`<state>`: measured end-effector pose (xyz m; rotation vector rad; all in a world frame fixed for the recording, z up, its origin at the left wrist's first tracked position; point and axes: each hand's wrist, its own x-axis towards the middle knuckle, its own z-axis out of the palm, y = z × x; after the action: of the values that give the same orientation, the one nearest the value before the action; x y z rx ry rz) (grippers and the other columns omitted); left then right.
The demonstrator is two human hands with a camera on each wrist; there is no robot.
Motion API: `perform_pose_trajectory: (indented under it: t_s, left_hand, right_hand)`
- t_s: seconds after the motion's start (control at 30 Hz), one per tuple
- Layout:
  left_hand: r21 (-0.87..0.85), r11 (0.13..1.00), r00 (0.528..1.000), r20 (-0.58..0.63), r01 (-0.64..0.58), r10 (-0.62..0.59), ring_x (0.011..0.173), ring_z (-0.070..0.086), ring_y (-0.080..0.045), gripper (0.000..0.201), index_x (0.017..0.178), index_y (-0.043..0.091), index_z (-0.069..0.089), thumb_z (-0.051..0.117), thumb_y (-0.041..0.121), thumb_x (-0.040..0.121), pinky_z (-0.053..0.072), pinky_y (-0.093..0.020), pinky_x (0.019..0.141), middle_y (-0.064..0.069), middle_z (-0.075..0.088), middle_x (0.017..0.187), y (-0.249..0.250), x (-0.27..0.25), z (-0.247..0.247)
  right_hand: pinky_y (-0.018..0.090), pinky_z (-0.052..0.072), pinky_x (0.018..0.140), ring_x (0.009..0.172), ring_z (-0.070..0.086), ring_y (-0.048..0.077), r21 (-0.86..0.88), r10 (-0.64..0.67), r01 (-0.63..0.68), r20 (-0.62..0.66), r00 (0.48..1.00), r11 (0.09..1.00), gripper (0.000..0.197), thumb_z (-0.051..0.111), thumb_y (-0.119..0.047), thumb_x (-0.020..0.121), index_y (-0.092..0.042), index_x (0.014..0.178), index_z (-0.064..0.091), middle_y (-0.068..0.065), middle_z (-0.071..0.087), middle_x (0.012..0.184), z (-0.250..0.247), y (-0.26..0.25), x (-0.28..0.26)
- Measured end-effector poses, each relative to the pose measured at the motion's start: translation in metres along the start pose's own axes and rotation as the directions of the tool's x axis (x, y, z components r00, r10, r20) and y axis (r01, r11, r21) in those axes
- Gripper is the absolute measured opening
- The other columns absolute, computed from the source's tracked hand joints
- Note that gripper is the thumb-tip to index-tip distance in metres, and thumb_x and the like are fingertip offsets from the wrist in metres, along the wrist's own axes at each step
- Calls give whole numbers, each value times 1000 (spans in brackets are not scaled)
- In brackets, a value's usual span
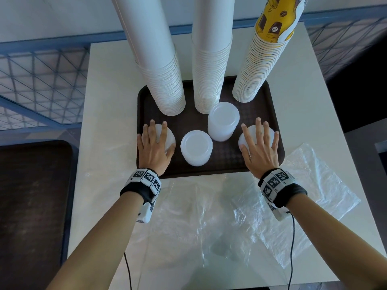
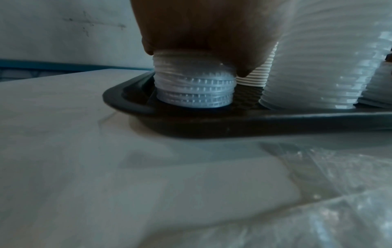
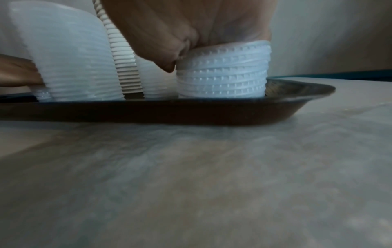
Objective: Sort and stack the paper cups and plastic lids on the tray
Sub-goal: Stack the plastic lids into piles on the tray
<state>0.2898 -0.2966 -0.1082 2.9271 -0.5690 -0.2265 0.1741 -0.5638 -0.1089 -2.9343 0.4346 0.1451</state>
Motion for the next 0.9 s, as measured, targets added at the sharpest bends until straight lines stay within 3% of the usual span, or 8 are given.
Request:
perform_pose_trajectory:
  t_s: [0.13,0.3,0.43,0.53,0.63,0.77,0.9]
  left_hand:
    - [-25,1000,1000,8,0,1,141,17,-44,68,148,17,19,45,45,91,19,-58,111,-26,15,153,-1,-1,-2]
    - [-47,999,1000,28,12,-11,138,21,-46,73,147,16,22,15,53,84,21,-59,111,-26,26,148,2,-2,-6]
    - [-46,999,998,53,25,-23,143,9,-39,81,149,18,11,3,53,77,10,-56,114,-19,16,153,2,0,-14]
    - [-93,995,999,30,31,-28,145,5,-35,72,149,19,7,13,46,83,6,-55,115,-17,9,155,3,1,-26]
    - [-139,990,1000,-13,22,-24,144,9,-36,69,149,16,12,20,38,84,10,-55,114,-19,10,155,4,-1,-39]
    - [-234,972,996,-94,-26,4,140,19,-38,73,147,12,21,13,44,81,22,-55,113,-22,17,152,8,-7,-57]
    - [-390,919,990,-144,-56,-1,141,21,-34,76,145,14,25,17,56,83,25,-45,114,-20,16,153,16,-14,-75]
  right_hand:
    - [64,16,108,140,20,43,6,8,-9,18,1000,1000,58,17,-41,92,-22,147,20,22,17,154,-2,-1,0]
    - [63,11,110,142,14,41,33,26,-27,33,999,999,63,8,-41,89,-23,148,19,19,13,156,-9,-3,0]
    - [61,4,111,144,6,40,59,39,-41,26,999,997,67,6,-44,85,-23,149,12,17,6,157,-17,-2,-2]
    - [60,2,112,145,4,38,99,65,-63,-20,998,993,69,8,-46,84,-22,149,10,16,3,157,-27,0,-6]
    - [57,1,113,145,4,37,151,78,-67,-69,995,986,71,10,-47,83,-21,149,11,17,4,157,-37,-3,-9]
    - [53,-1,114,146,6,33,231,114,-83,-126,985,969,74,11,-48,81,-20,149,13,16,9,157,-49,-9,-14]
    - [52,5,115,143,19,30,289,103,-59,-140,985,956,77,19,-52,78,-17,146,23,15,26,152,-62,-14,-10]
